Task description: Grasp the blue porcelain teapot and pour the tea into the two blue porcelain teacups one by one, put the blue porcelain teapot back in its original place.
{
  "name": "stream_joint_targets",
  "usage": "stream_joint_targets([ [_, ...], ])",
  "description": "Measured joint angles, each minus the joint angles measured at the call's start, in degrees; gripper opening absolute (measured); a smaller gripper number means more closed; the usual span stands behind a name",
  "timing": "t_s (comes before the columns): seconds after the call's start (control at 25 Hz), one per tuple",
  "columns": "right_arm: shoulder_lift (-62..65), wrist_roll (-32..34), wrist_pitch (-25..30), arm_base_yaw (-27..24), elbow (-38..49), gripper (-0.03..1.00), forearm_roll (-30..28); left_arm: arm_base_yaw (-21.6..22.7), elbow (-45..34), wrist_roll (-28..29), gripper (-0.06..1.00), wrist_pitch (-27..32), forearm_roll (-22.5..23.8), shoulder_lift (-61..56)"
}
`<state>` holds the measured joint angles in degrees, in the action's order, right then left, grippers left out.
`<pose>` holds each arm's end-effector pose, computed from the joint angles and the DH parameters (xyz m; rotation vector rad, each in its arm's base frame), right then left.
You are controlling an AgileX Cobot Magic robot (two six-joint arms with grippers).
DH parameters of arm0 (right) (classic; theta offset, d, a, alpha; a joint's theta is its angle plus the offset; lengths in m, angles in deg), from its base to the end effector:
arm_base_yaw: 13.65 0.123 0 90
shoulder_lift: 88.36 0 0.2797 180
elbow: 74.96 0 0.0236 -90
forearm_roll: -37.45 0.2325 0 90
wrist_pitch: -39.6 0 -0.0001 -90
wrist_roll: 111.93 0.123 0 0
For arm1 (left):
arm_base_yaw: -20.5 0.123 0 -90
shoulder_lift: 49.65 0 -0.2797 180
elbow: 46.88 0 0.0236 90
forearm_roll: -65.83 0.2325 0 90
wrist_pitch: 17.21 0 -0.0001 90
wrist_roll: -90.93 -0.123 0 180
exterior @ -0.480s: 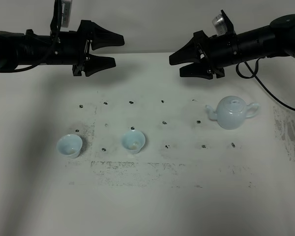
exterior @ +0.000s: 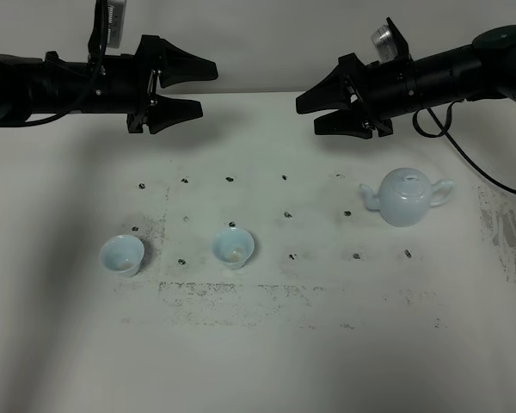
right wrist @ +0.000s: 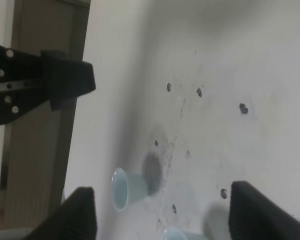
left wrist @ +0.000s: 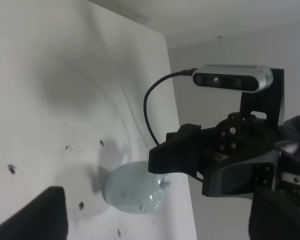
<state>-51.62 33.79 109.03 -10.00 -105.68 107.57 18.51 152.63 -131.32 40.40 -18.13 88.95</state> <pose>0.4649 0.1382 0.1703 -0.1932 2.4516 1.5101 0.4728 -0.1198 0.1740 -0.1022 2.2624 -1.4741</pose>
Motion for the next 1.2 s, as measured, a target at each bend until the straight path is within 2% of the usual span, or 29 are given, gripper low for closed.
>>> stream_joint_targets([
  [0.2, 0.0, 0.0, 0.0, 0.0, 0.0, 0.54, 0.0, 0.74, 1.3, -0.06, 0.7, -1.38, 0.99, -0.09],
  [0.28, 0.0, 0.0, 0.0, 0.0, 0.0, 0.54, 0.0, 2.29, 3.84, 3.02, 0.7, -2.04, 5.16, -0.09],
  [0.36, 0.0, 0.0, 0.0, 0.0, 0.0, 0.54, 0.0, 4.61, 7.58, 9.07, 0.7, -2.6, 12.19, -0.09],
  [0.48, 0.0, 0.0, 0.0, 0.0, 0.0, 0.54, 0.0, 7.42, 13.55, 19.43, 0.7, -2.04, 26.69, -0.09],
  [0.6, 0.0, 0.0, 0.0, 0.0, 0.0, 0.54, 0.0, 8.03, 19.83, 27.89, 0.7, 0.96, 43.37, -0.09],
  [0.72, 0.0, 0.0, 0.0, 0.0, 0.0, 0.54, 0.0, 7.92, 24.92, 33.49, 0.69, 4.96, 57.64, -0.09],
  [0.88, 0.0, 0.0, 0.0, 0.0, 0.0, 0.54, 0.0, 7.87, 28.69, 37.8, 0.68, 10.61, 68.59, -0.09],
  [1.08, 0.0, 0.0, 0.0, 0.0, 0.0, 0.54, 0.0, 7.87, 29.01, 39.49, 0.67, 10.71, 77.38, -0.67],
  [1.2, 0.0, 0.0, 0.0, 0.0, 0.0, 0.54, 0.0, 7.87, 28.71, 39.84, 0.67, 10.71, 80.05, -2.03],
])
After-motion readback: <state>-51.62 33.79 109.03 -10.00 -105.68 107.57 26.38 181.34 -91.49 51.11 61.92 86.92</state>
